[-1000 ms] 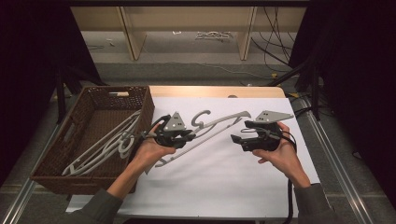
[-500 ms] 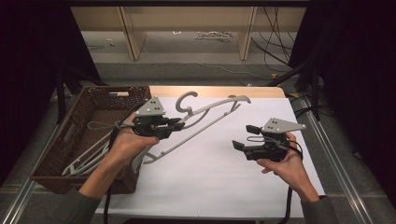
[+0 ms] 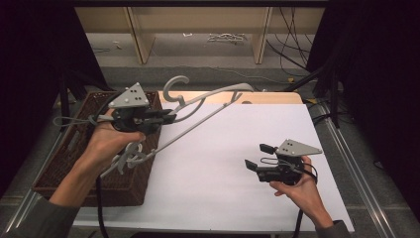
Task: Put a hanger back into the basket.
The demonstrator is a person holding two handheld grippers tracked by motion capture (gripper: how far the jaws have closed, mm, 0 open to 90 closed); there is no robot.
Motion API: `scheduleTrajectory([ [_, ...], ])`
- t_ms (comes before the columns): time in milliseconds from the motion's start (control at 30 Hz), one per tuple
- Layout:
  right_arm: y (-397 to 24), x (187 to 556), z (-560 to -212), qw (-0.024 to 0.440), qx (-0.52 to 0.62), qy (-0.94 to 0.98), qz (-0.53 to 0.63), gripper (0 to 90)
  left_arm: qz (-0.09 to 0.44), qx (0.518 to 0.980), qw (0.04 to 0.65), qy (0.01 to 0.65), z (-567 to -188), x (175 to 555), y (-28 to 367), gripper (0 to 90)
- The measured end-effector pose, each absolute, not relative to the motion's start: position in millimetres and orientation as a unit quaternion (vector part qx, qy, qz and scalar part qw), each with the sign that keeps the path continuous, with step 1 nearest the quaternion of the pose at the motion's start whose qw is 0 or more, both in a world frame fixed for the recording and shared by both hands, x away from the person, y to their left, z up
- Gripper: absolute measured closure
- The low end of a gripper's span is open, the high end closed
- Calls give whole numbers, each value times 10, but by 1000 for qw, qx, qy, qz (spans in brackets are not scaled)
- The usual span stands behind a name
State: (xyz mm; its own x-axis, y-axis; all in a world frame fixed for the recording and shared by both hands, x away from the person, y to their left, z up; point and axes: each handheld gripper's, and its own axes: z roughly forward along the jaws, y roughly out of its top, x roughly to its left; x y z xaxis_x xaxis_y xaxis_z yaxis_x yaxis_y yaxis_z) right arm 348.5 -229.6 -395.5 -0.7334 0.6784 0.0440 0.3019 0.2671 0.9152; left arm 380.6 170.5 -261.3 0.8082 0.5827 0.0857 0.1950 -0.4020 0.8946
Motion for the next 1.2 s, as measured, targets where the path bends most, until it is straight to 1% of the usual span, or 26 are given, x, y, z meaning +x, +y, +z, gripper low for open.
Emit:
scheduleTrajectory([
  [167, -2348, 3427, -4007, 195, 324, 766, 520, 250, 228, 810, 480, 248, -2602, 3850, 1935, 795],
  [267, -2381, 3403, -4048, 205, 333, 753, 529, 248, 239, 806, 472, 267, -2640, 3902, 2095, 795],
  [300, -2387, 3387, -4058, 194, 340, 754, 527, 248, 242, 805, 468, 273, -2654, 3915, 2146, 795],
  [333, -2407, 3380, -4064, 203, 338, 755, 524, 248, 243, 801, 470, 280, -2673, 3930, 2197, 795],
  [467, -2432, 3323, -4089, 202, 345, 752, 525, 248, 249, 790, 470, 303, -2727, 3968, 2403, 795],
  [500, -2439, 3320, -4093, 212, 341, 750, 526, 247, 253, 788, 469, 308, -2736, 3974, 2451, 795],
  [567, -2430, 3287, -4104, 202, 345, 749, 529, 244, 260, 786, 463, 316, -2750, 3982, 2545, 795],
  [633, -2426, 3256, -4115, 210, 345, 749, 526, 243, 268, 784, 456, 324, -2769, 3989, 2631, 795],
  [733, -2396, 3211, -4142, 208, 339, 749, 530, 240, 273, 782, 453, 331, -2807, 3997, 2752, 795],
  [767, -2398, 3190, -4140, 217, 335, 753, 522, 239, 274, 781, 450, 334, -2815, 3992, 2778, 795],
  [833, -2385, 3168, -4150, 218, 330, 750, 530, 237, 278, 780, 448, 338, -2843, 3987, 2844, 795],
  [867, -2387, 3139, -4144, 210, 336, 755, 522, 235, 280, 779, 445, 341, -2857, 3984, 2874, 795],
  [1033, -2387, 3074, -4150, 217, 334, 757, 518, 217, 286, 777, 436, 353, -2915, 3983, 3015, 795],
  [1067, -2371, 3065, -4163, 208, 336, 753, 526, 215, 288, 777, 431, 356, -2920, 3983, 3040, 795],
  [1200, -2356, 3029, -4192, 208, 335, 754, 525, 207, 294, 775, 427, 362, -2956, 3996, 3122, 795],
])
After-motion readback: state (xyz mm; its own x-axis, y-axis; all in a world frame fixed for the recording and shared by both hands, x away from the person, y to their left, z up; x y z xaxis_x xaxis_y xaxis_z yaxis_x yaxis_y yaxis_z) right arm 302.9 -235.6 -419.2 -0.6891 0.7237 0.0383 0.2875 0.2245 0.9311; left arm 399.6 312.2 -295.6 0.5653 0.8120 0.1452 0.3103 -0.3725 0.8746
